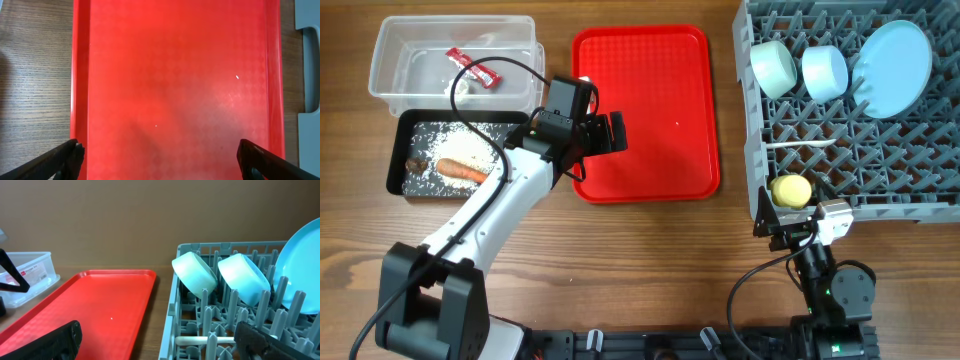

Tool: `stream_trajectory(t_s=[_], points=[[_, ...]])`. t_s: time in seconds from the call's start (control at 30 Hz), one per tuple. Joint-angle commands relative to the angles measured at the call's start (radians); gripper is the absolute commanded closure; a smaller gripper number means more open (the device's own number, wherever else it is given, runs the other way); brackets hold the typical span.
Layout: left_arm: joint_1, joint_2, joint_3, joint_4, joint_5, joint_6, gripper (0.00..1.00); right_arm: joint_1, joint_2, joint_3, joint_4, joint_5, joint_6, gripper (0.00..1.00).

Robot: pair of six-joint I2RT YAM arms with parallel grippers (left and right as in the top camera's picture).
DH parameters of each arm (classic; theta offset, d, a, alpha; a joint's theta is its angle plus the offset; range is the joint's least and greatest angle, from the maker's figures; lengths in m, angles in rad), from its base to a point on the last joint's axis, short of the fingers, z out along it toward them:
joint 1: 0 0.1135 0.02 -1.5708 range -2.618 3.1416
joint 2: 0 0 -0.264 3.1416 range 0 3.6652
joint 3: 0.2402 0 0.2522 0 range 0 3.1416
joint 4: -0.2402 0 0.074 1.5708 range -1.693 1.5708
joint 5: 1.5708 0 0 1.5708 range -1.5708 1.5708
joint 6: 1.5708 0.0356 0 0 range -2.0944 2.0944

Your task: Sort waste into correct bins and load items into the dishwasher rack

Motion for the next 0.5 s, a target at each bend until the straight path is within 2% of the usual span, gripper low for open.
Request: stream_trajectory(t_s=[0.0,0.2,0.3,0.47], points=[[-0.003,0.007,0.0,0.0,-0.014,0.004,0.0,-0.004,-0.014,-0.002,0.0,0.0,-0.002,0.0],[-0.003,0.007,0.0,0.0,-0.014,0.006,0.0,-0.004,-0.014,-0.002,0.0,0.0,-0.002,0.0],[-0.002,0.007,0.0,-0.098,-0.099,0.056,0.0,-0.004,-0.014,-0.002,0.0,0.0,-0.002,0.0],[-0.005,-0.038,-0.001,-0.22,-0.147,0.058,0.0,-0.004,-0.014,-0.002,0.0,0.0,-0.002,0.0]])
